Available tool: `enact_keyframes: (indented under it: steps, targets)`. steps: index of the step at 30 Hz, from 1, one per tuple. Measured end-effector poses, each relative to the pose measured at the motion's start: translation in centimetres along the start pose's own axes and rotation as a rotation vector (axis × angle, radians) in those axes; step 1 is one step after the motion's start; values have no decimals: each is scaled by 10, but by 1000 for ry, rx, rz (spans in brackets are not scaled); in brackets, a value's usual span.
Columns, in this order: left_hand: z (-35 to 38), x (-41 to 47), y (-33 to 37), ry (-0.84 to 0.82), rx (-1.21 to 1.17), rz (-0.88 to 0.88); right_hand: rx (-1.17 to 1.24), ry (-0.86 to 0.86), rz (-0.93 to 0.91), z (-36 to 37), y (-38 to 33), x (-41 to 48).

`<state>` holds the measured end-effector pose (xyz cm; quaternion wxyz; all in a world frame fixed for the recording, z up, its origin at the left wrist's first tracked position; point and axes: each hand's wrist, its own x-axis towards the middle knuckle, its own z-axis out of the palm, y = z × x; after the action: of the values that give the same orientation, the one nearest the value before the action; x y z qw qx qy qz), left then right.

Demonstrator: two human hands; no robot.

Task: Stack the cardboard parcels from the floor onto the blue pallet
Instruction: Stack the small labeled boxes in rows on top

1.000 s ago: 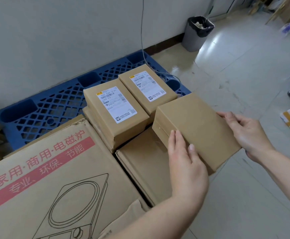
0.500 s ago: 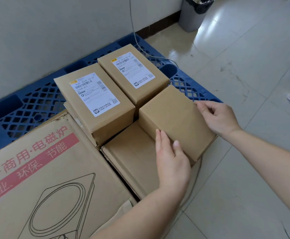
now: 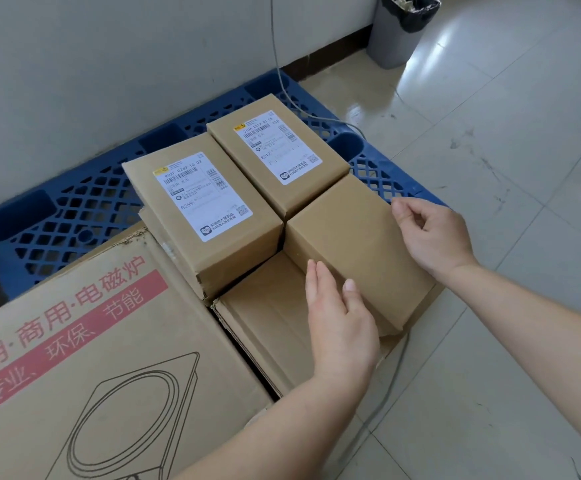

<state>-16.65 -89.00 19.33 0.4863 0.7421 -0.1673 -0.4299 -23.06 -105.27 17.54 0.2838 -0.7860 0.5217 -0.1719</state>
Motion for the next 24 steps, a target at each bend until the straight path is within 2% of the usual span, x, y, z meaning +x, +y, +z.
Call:
enact_keyframes:
  steps: [8,17,24]
  targets:
    - [-54,-1,20,71,-119,38,99,126,-94,23,-76,-10]
    - [-171,-8,26,235,-336,90,226,92,-138,79,-198,-50]
    - [-280,-29,12,376,-396,75,252,13,-179,132,-285,-101]
